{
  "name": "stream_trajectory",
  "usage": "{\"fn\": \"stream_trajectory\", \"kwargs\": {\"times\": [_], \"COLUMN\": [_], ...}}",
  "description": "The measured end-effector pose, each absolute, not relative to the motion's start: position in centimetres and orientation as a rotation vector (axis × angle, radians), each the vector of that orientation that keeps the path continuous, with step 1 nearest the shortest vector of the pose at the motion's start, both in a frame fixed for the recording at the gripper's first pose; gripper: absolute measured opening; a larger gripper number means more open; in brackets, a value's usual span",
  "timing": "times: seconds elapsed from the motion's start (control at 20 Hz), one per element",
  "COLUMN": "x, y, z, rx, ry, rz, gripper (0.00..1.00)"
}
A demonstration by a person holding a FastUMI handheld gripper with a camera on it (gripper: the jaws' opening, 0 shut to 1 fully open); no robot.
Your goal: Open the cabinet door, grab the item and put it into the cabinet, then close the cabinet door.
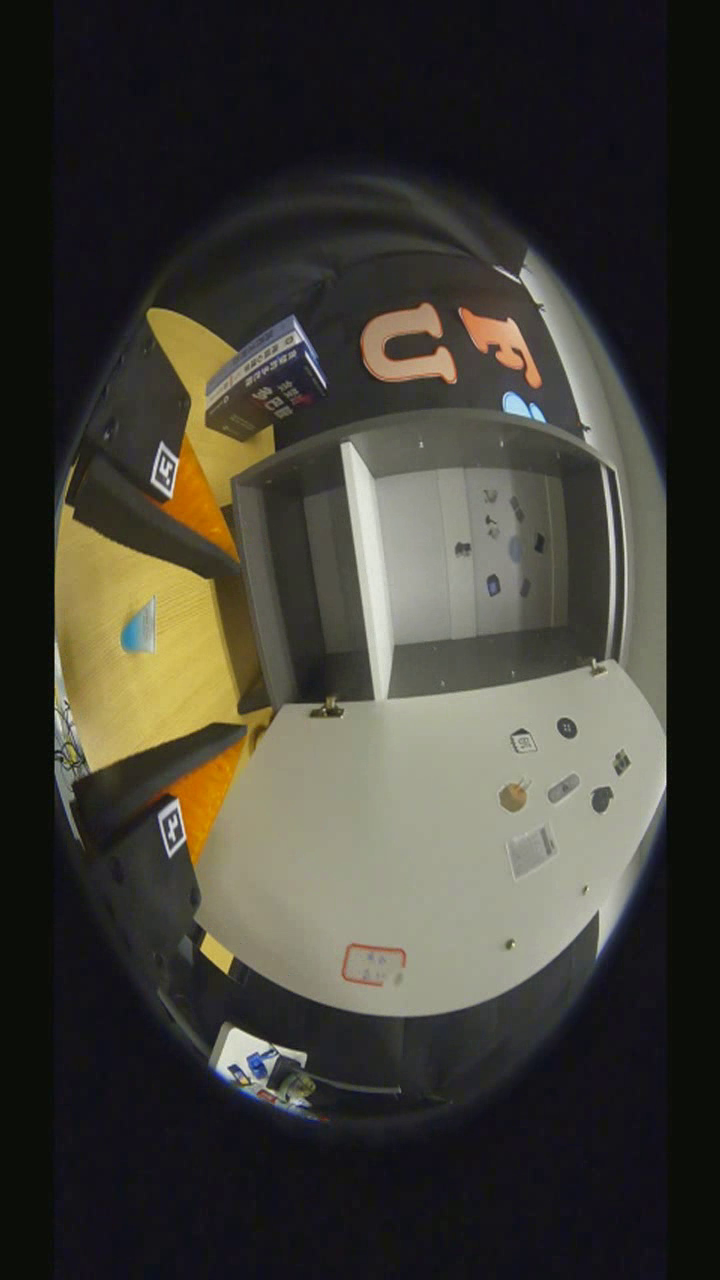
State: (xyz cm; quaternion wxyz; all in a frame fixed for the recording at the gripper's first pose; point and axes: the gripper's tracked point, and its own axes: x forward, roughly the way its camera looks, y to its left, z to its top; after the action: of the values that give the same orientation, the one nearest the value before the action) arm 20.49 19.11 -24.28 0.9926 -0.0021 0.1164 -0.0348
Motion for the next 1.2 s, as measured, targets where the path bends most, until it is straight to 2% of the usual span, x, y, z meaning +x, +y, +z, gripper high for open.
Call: {"fn": "stream_trajectory", "kwargs": {"times": [0.05,0.55,0.95,1.0,1.15,1.2], "x": [21.0,23.2,24.6,24.5,24.6,24.5], "y": [19.5,20.2,18.7,18.7,19.1,19.1], "z": [-26.2,-38.0,-43.3,-43.6,-43.8,-43.8], "rx": [-0.020,-0.129,-0.034,-0.027,-0.027,-0.034], "ry": [0.260,0.455,0.579,0.591,0.599,0.614], "rz": [-0.064,-0.036,-0.060,-0.054,-0.031,-0.025], "gripper": [0.99,1.00,0.98,0.95,0.67,0.60]}}
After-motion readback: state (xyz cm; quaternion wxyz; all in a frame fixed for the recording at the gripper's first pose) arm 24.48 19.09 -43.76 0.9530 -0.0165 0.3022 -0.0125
